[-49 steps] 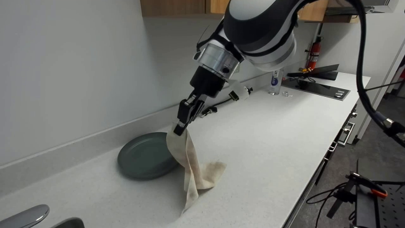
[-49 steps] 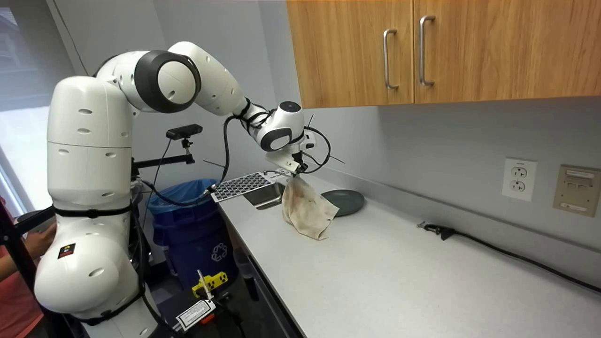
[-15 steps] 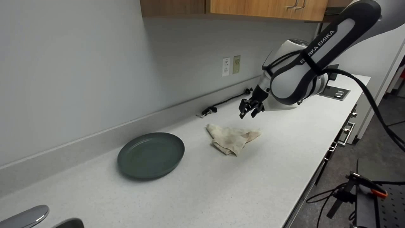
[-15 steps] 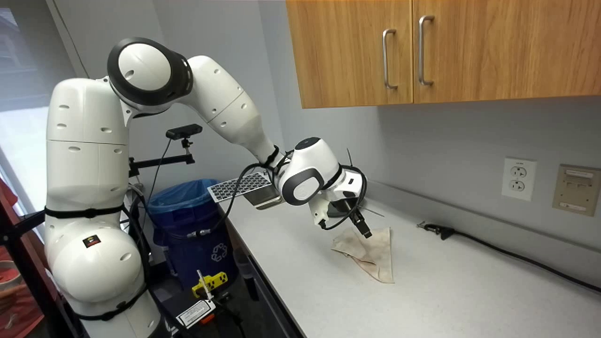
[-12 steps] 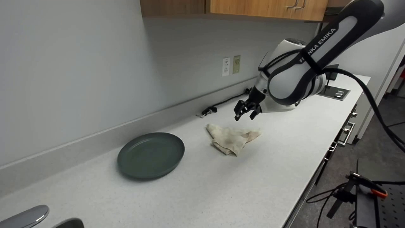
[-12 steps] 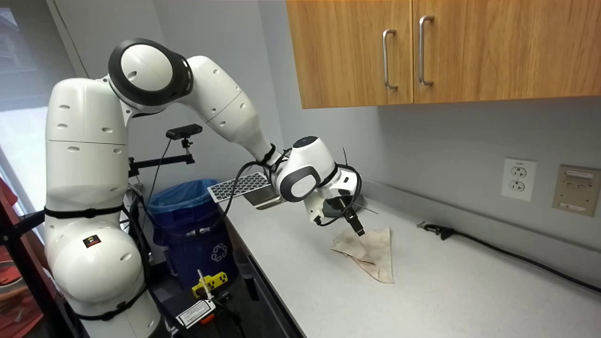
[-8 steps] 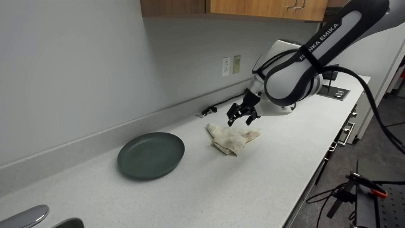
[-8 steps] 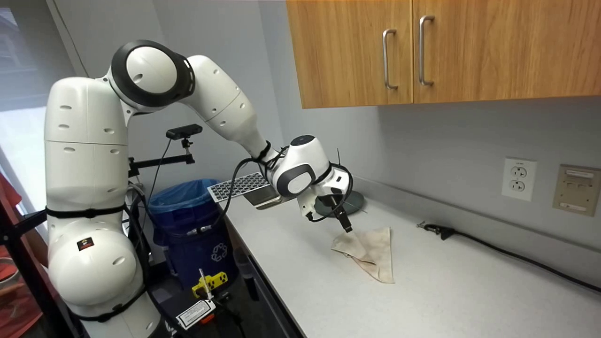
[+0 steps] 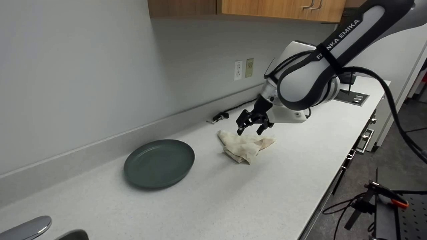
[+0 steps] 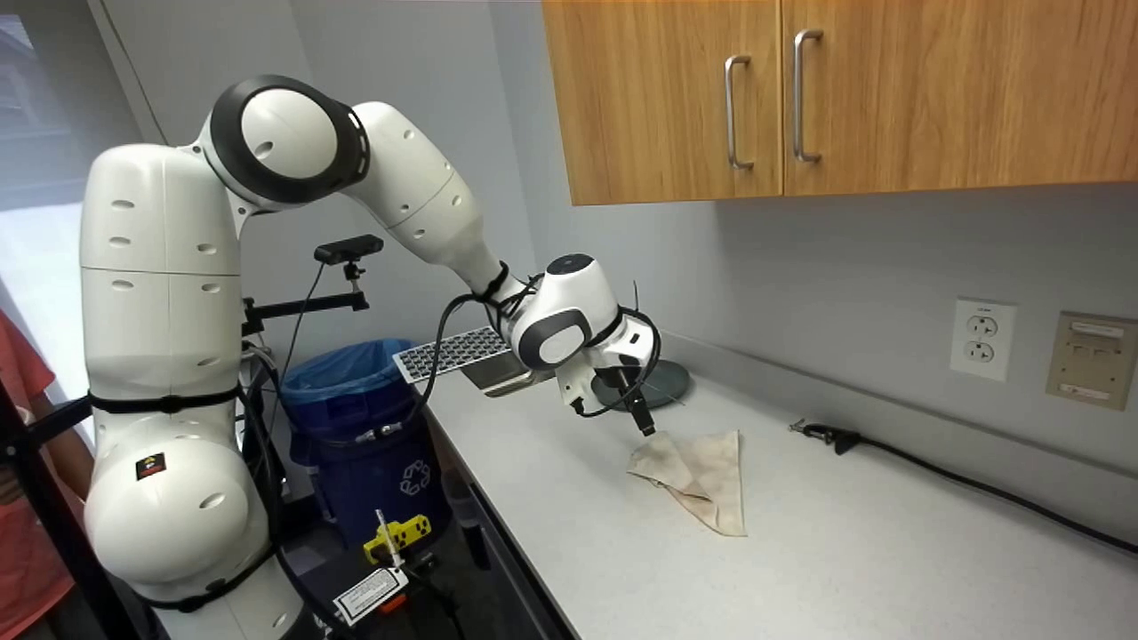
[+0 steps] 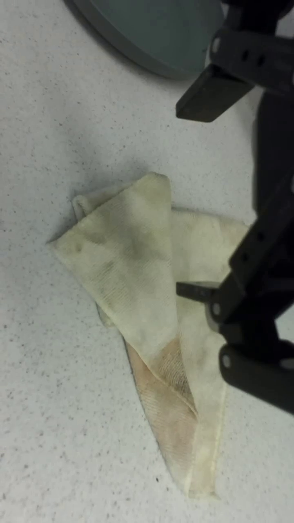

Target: Unfold the towel

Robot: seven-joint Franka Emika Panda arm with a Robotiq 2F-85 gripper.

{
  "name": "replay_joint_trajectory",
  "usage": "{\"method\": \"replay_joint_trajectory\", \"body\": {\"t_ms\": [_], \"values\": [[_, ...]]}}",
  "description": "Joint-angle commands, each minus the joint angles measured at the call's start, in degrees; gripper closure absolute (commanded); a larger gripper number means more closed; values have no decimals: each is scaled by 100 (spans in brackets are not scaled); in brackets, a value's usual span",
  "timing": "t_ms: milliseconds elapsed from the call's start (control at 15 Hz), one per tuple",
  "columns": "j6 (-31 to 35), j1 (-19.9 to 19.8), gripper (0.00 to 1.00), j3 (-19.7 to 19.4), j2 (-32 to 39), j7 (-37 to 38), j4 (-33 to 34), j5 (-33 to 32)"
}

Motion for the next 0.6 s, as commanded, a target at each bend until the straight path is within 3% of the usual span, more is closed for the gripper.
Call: {"method": "replay_joint_trajectory", "body": {"t_ms": [0,400,533], "values": [[-10,-91,0,77,-13,95,-3,-119],[427,-280,0,312,315,318,-139,381],[642,-532,0,516,482,295,-184,707]]}}
